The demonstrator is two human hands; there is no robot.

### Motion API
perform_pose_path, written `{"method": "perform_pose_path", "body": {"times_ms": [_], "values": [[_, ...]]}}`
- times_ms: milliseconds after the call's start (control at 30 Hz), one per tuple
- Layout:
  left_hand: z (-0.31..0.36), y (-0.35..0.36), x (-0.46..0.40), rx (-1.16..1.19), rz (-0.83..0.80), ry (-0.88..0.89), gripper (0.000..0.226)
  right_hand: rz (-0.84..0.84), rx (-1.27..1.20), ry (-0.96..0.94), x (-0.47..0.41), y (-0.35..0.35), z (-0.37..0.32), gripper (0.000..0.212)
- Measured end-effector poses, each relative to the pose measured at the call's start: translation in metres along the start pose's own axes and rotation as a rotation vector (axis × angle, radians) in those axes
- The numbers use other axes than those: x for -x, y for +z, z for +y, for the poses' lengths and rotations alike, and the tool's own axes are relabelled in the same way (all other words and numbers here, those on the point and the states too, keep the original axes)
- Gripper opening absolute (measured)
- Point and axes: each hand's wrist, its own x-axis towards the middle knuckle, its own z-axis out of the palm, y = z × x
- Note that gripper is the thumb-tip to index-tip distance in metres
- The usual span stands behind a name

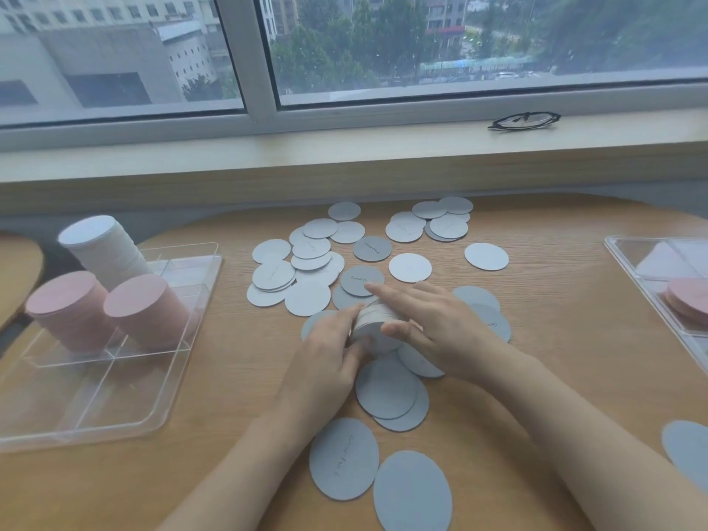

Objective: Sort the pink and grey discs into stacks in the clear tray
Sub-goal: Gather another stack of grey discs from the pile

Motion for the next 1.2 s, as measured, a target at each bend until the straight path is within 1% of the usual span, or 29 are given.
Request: {"method": "perform_pose_path", "body": {"times_ms": [67, 100, 167, 233, 333, 433, 533, 567, 633, 700, 733, 800, 833, 967, 1100, 1200], "values": [[0.001, -0.001, 0.0, 0.001, 0.008, 0.034, 0.048, -0.017, -0.015, 0.012, 0.0, 0.002, 0.001, 0.069], [0.002, -0.001, 0.001, 0.0, 0.011, 0.062, 0.048, -0.015, -0.036, 0.009, 0.0, 0.004, 0.001, 0.065], [0.003, -0.002, 0.0, 0.028, 0.014, 0.09, 0.053, 0.02, -0.101, 0.015, 0.0, 0.006, 0.001, 0.051], [0.005, -0.006, 0.0, 0.13, 0.031, 0.067, 0.055, 0.05, -0.156, 0.041, 0.001, 0.007, 0.002, 0.044], [0.009, -0.019, -0.002, 0.261, 0.118, 0.034, 0.046, 0.064, -0.195, 0.075, 0.002, 0.007, 0.003, 0.046], [0.009, -0.031, -0.008, 0.237, 0.17, 0.012, 0.032, 0.074, -0.204, 0.073, 0.003, 0.006, 0.002, 0.046], [-0.002, -0.04, -0.021, 0.263, 0.185, -0.09, 0.022, 0.082, -0.206, 0.068, 0.004, 0.006, 0.002, 0.043], [-0.012, -0.043, -0.027, 0.22, 0.211, -0.123, 0.019, 0.084, -0.203, 0.068, 0.004, 0.006, 0.002, 0.043], [-0.034, -0.051, -0.043, -0.006, 0.238, -0.18, 0.024, 0.081, -0.204, 0.073, 0.004, 0.005, 0.001, 0.043], [-0.053, -0.06, -0.057, -0.23, 0.146, -0.267, 0.037, 0.074, -0.199, 0.075, 0.003, 0.005, 0.001, 0.043], [-0.059, -0.064, -0.062, -0.269, 0.081, -0.332, 0.043, 0.073, -0.196, 0.076, 0.003, 0.005, 0.001, 0.043], [-0.069, -0.068, -0.067, -0.273, -0.017, -0.414, 0.048, 0.07, -0.189, 0.081, 0.004, 0.005, 0.001, 0.044], [-0.073, -0.068, -0.068, -0.278, -0.033, -0.407, 0.046, 0.069, -0.184, 0.081, 0.004, 0.005, 0.001, 0.044], [-0.086, -0.073, -0.073, -0.35, -0.004, -0.33, 0.031, 0.078, -0.18, 0.081, 0.004, 0.004, 0.001, 0.045], [-0.091, -0.076, -0.078, -0.385, -0.018, -0.301, 0.026, 0.081, -0.176, 0.073, 0.003, 0.005, 0.001, 0.045], [-0.089, -0.076, -0.078, -0.429, 0.005, -0.294, 0.025, 0.089, -0.179, 0.067, 0.004, 0.005, 0.0, 0.045]]}}
